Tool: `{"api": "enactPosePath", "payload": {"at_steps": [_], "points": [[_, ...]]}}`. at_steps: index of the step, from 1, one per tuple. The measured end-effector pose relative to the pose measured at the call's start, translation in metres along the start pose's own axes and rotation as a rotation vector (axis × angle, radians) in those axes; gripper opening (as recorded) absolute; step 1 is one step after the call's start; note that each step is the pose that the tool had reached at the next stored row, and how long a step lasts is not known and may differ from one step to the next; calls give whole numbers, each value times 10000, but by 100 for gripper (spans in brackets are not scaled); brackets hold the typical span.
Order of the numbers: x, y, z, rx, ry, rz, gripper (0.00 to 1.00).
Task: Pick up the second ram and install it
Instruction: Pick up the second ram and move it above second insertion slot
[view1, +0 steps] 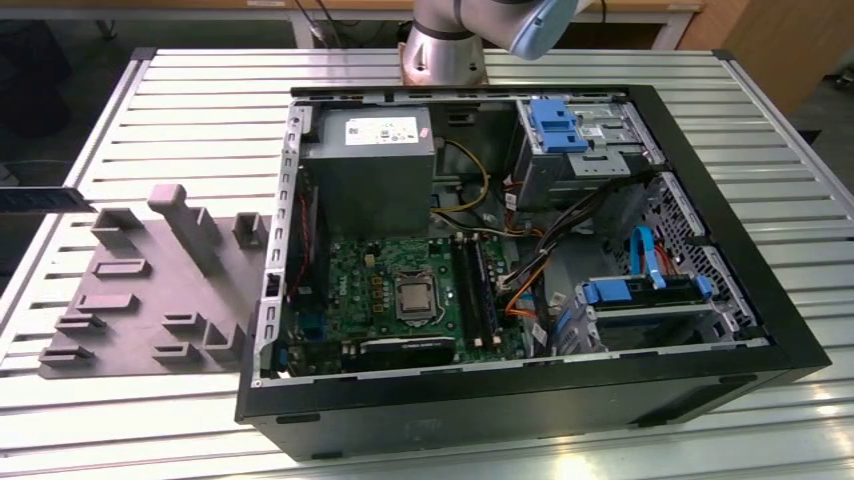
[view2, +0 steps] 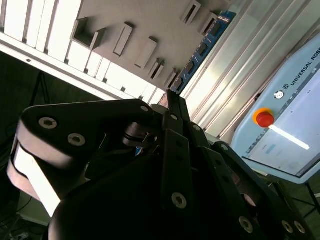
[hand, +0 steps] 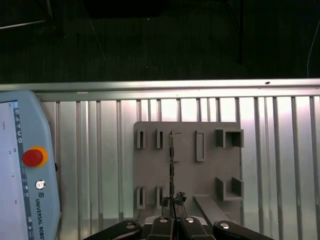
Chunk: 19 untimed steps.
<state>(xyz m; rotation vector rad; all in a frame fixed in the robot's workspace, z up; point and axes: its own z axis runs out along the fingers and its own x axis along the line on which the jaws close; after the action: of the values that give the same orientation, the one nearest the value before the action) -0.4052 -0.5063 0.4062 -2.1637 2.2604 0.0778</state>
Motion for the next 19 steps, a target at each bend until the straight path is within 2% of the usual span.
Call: {"api": "enactPosePath", "payload": {"at_steps": [7,8,9,19], "points": [[-3,2,-58,0,0,0,11],[-4,3,-104,0,0,1,11],[-5,3,-111,0,-1,0,11],[-9,6,-197,-3,-58,-1,11]]}}
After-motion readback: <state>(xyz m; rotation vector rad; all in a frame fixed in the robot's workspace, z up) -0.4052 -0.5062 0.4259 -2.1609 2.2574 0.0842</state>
